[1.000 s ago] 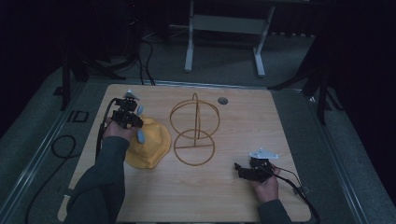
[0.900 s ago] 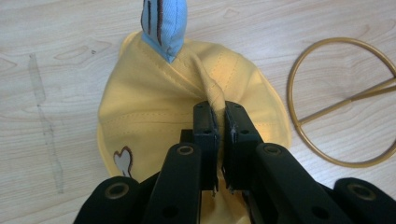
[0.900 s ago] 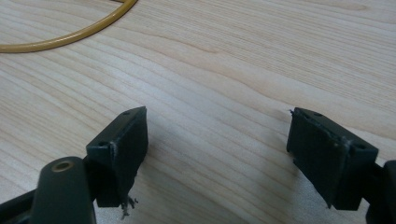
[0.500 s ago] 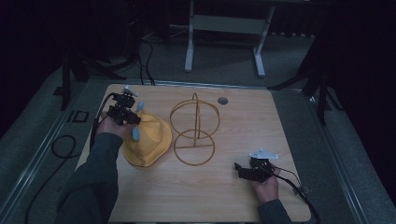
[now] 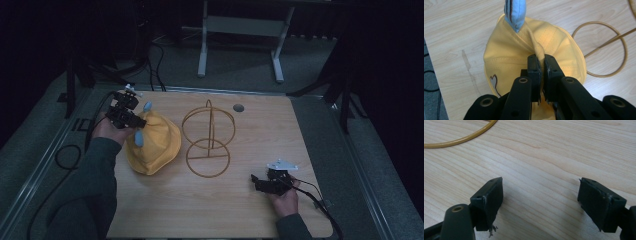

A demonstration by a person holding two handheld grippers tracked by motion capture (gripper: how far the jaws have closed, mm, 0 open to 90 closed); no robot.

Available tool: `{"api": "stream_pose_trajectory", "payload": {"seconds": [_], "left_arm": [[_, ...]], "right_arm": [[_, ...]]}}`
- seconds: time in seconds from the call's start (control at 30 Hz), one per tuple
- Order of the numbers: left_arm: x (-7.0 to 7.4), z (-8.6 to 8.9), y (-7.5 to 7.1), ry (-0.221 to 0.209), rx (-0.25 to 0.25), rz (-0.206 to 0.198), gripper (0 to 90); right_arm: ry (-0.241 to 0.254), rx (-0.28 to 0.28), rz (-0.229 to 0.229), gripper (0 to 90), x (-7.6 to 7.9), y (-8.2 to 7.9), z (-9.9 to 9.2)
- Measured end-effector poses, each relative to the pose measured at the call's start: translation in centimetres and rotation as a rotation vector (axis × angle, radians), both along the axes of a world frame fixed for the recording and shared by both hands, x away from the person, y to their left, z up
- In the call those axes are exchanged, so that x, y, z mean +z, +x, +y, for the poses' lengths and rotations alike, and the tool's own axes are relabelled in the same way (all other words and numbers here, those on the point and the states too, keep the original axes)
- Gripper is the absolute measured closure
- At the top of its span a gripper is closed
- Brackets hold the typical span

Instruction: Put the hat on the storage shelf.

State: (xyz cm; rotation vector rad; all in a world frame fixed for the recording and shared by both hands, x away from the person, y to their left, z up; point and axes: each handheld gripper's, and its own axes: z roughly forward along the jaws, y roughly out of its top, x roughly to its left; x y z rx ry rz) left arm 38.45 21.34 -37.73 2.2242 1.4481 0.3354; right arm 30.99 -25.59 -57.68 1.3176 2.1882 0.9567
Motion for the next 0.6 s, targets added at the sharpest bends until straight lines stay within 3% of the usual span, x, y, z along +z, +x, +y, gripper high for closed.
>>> {"api": "stream_pose_trajectory", "payload": {"seconds": [0.33, 0.6], "left_arm": [[0.78, 0.51, -0.11, -0.044, -0.056, -0.007, 85.1], [0.94, 0.27, -0.56, -0.030, -0.113, -0.016, 85.1]], "right_arm": [[0.001, -0.001, 0.001, 20.4, 0.00, -0.01, 0.01], [-0.001, 0.001, 0.000, 20.4, 0.00, 0.00, -0.01]]}}
